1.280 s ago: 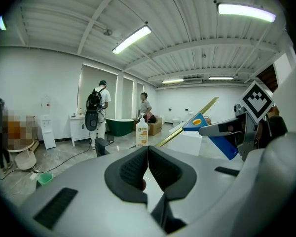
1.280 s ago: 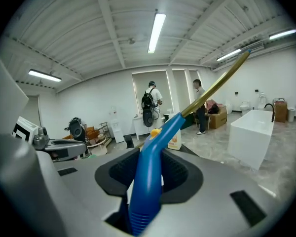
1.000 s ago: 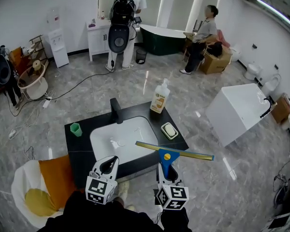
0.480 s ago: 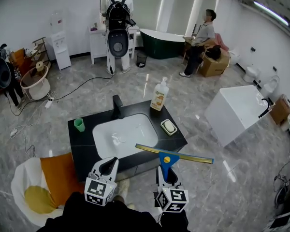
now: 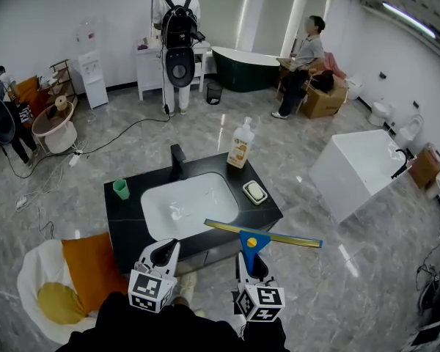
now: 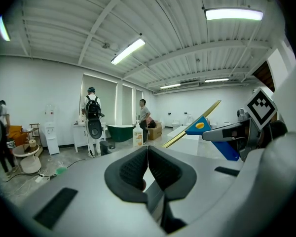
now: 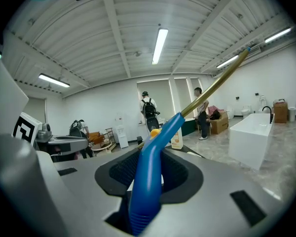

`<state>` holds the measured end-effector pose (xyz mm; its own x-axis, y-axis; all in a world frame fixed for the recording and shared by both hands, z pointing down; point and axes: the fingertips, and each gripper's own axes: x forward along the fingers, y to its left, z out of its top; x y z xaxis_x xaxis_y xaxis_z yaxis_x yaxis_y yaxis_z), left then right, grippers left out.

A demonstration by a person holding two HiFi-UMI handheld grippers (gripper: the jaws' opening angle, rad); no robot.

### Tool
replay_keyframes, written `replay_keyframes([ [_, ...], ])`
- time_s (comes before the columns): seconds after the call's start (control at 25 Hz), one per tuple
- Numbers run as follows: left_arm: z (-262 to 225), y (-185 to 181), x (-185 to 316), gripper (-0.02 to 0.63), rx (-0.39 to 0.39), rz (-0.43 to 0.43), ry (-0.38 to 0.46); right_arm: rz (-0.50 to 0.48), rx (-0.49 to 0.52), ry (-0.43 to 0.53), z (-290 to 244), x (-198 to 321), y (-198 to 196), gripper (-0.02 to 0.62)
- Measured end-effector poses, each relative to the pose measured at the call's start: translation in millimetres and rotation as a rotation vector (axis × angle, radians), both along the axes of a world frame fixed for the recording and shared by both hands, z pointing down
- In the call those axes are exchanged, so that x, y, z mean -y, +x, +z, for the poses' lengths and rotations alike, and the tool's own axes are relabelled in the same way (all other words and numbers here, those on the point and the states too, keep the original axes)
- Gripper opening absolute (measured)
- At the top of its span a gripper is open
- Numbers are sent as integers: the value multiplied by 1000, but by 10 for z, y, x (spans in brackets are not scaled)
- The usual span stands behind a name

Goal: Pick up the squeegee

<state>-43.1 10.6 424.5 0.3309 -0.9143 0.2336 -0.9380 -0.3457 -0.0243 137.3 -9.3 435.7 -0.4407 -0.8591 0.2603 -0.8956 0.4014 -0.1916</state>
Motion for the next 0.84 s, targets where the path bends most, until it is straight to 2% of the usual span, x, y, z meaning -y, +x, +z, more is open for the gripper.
replay_keyframes([
  [0.84, 9, -69, 32, 25, 4, -3, -6, 6, 3, 7, -74, 39, -33, 143],
])
